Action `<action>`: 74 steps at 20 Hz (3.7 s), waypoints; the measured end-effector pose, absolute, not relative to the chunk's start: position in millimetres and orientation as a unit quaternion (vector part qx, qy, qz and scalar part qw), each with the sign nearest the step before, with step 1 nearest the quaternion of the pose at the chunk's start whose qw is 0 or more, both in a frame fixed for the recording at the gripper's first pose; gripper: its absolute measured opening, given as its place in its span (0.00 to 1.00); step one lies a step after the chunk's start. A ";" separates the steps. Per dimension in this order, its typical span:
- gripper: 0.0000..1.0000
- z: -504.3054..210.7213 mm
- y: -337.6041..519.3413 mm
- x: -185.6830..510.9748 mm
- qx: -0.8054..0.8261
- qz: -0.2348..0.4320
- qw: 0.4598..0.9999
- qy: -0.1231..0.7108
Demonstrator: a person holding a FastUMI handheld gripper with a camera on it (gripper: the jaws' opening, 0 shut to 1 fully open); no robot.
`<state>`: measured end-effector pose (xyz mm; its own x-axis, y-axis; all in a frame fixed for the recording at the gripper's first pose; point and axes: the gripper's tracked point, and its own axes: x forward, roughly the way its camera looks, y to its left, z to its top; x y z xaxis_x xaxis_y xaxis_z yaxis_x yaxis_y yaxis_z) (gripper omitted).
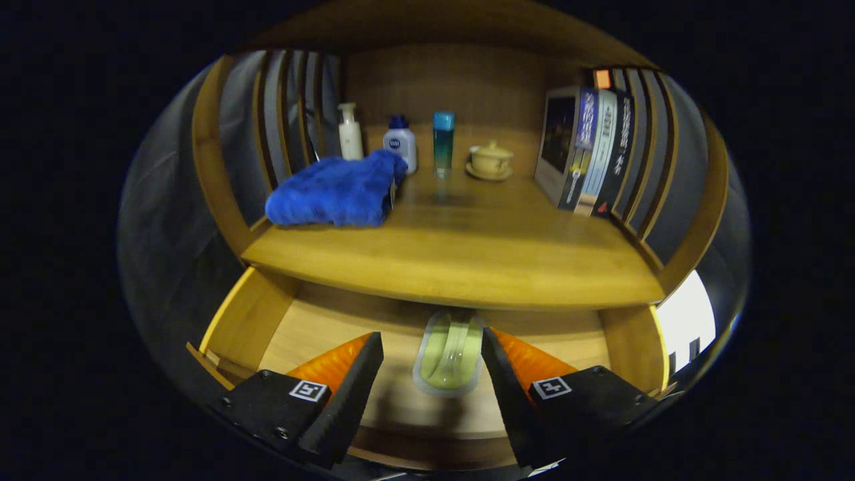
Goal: Pull open the drawer, take out the items inside it, and place them on the countertop above the cabinet.
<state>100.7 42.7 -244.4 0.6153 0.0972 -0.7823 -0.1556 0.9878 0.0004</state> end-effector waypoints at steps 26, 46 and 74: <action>0.23 -254.1 34.2 87.5 0.015 0.068 0.858 0.509; 0.23 -104.6 38.4 125.9 0.015 0.088 0.939 0.333; 0.53 -212.2 41.2 246.3 0.010 0.027 0.893 0.448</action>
